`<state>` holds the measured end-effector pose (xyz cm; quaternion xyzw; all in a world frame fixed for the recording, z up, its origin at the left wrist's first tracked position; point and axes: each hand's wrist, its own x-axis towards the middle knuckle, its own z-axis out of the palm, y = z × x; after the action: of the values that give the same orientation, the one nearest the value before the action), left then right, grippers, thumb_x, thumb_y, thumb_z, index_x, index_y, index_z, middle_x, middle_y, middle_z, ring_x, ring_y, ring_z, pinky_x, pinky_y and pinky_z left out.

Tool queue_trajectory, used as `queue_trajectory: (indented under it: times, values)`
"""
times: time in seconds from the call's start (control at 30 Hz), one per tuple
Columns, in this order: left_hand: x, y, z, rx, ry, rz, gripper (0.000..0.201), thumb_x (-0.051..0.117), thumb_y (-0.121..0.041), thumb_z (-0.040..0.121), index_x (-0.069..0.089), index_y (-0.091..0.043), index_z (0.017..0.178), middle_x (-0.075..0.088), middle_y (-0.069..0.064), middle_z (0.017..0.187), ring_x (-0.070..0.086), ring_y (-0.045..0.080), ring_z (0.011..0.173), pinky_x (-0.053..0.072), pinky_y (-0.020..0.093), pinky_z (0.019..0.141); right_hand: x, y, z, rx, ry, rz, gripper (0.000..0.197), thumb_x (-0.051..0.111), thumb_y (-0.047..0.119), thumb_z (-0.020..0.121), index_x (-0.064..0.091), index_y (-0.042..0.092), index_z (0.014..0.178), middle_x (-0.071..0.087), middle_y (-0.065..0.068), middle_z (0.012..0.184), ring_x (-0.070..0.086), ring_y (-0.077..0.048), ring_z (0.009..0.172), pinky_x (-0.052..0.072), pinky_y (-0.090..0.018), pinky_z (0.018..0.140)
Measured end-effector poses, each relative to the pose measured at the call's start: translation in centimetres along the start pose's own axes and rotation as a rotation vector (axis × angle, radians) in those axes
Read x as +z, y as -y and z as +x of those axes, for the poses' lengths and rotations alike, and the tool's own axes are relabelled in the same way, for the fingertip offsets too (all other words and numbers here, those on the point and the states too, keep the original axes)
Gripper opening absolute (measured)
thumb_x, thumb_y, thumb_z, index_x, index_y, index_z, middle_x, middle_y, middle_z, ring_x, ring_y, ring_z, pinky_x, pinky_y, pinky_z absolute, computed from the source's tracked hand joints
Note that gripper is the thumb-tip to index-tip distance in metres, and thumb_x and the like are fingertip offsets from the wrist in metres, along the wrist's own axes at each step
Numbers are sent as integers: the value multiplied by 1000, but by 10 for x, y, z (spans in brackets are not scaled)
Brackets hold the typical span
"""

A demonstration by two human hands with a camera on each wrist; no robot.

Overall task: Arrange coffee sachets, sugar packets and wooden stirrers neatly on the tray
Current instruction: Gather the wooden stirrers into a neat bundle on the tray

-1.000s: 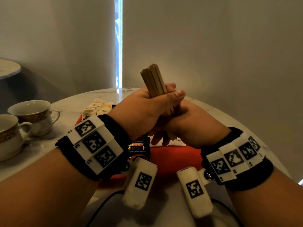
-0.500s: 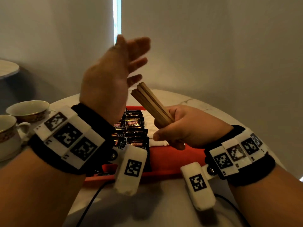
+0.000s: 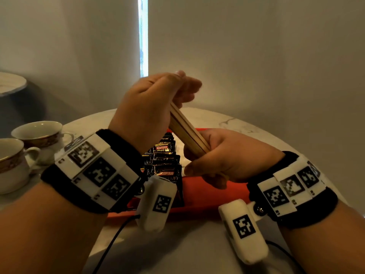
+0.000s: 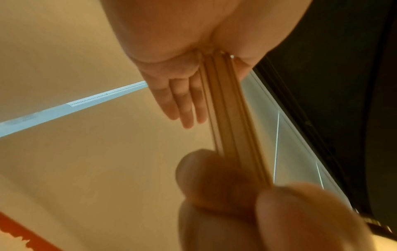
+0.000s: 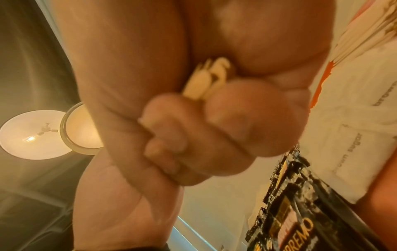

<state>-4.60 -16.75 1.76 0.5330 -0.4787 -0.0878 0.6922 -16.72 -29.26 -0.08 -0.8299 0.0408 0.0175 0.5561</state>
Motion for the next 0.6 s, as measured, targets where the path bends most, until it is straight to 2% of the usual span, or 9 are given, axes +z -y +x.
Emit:
queue_trajectory:
  times: [0.1,0.2,0.27,0.33,0.37,0.43,0.47,0.53,0.6]
  values:
    - [5,1,-1,-76,125,32,41,44,-34,93,73,-8,106,77,6,103,74,21,99,56,41,92,-1,2,-3,15,-34,-33,24,75,4,83,64,21,71,54,-12,57,50,-25,47,45,-32,50]
    - [-5,1,5,-115,139,-138,55,57,-54,84,66,-11,117,75,9,113,72,24,106,54,36,85,-2,1,-4,-14,-37,15,33,72,2,85,63,27,67,51,-9,55,47,-23,45,43,-29,49]
    - [-10,5,8,-115,101,-275,92,81,-68,55,59,-12,125,73,10,116,70,26,110,55,33,79,-2,1,-3,-33,10,75,33,70,1,86,58,25,66,49,-7,53,45,-22,42,42,-27,47]
    - [-7,9,5,-152,186,-274,110,87,-71,36,57,-14,125,72,10,117,68,27,113,56,38,83,-6,-1,-3,-61,41,141,32,67,-1,84,57,21,63,47,-5,50,44,-19,38,40,-24,44]
    - [-3,12,2,-177,266,-213,104,90,-65,38,59,-15,124,72,10,118,67,27,114,56,39,86,-6,0,-4,-62,46,182,27,64,-3,83,57,16,64,46,-5,49,43,-18,36,39,-23,43]
    - [8,14,-6,-183,376,-59,68,87,-47,61,66,-16,118,73,9,116,69,22,111,58,36,88,-8,1,-4,-43,56,217,5,62,-5,82,57,-3,82,44,-9,51,43,-18,36,38,-23,43]
    - [12,14,-8,-160,369,-12,45,80,-39,73,71,-16,111,74,9,113,70,21,107,59,38,90,-11,-1,-4,-27,49,220,18,62,-6,81,56,-9,97,43,-11,52,43,-18,37,39,-24,43]
    - [18,16,-11,-125,308,9,18,67,-35,85,78,-23,92,75,8,108,72,23,103,58,48,92,-11,-3,-3,-27,74,248,38,61,-9,78,55,-4,115,44,-11,52,44,-18,37,38,-23,42]
    - [21,12,-13,-123,264,-77,22,62,-30,92,77,-28,76,76,3,108,73,24,99,59,48,85,-9,-3,-1,-72,65,301,30,65,-5,74,59,-1,104,52,-6,52,46,-15,38,36,-23,41]
